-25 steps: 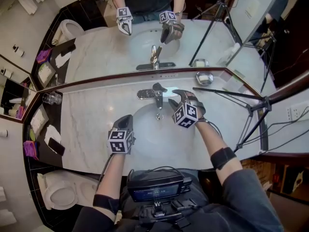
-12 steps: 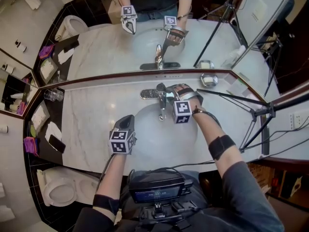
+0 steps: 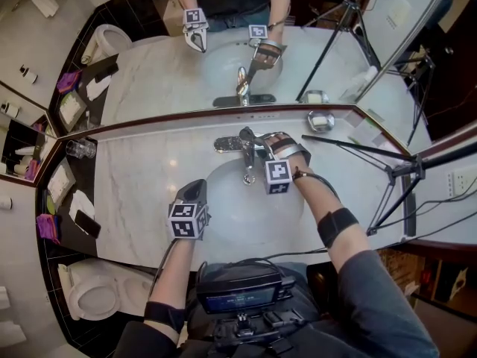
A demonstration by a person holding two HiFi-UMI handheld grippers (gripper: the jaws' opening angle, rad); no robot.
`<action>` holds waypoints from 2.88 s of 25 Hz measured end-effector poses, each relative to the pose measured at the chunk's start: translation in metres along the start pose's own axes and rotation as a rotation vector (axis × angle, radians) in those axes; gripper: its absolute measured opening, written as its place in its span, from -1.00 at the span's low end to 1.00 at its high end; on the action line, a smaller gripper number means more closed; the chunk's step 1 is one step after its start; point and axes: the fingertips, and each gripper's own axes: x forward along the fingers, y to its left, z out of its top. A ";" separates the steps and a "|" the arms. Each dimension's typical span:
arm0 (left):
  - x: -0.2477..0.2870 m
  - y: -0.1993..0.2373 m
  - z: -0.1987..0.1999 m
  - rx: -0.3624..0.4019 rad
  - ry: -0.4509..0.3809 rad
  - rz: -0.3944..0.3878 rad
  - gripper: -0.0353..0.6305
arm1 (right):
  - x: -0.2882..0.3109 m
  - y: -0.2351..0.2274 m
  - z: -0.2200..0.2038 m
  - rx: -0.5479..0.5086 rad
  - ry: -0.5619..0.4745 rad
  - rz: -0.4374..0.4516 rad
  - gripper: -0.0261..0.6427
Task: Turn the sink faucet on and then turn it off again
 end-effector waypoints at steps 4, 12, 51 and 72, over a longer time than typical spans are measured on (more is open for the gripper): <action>0.003 -0.003 0.001 0.004 0.002 -0.007 -0.88 | 0.000 0.009 -0.005 0.011 0.004 -0.004 -0.36; 0.006 -0.005 0.002 0.002 0.005 -0.013 -0.88 | 0.002 0.031 -0.013 0.049 0.030 -0.003 -0.38; 0.004 -0.013 0.005 0.017 -0.023 -0.017 -0.88 | -0.079 0.005 0.000 0.758 -0.121 -0.091 -0.87; -0.011 -0.012 0.018 -0.035 -0.118 -0.016 -0.89 | -0.133 0.030 -0.032 1.629 -0.382 -0.128 -0.87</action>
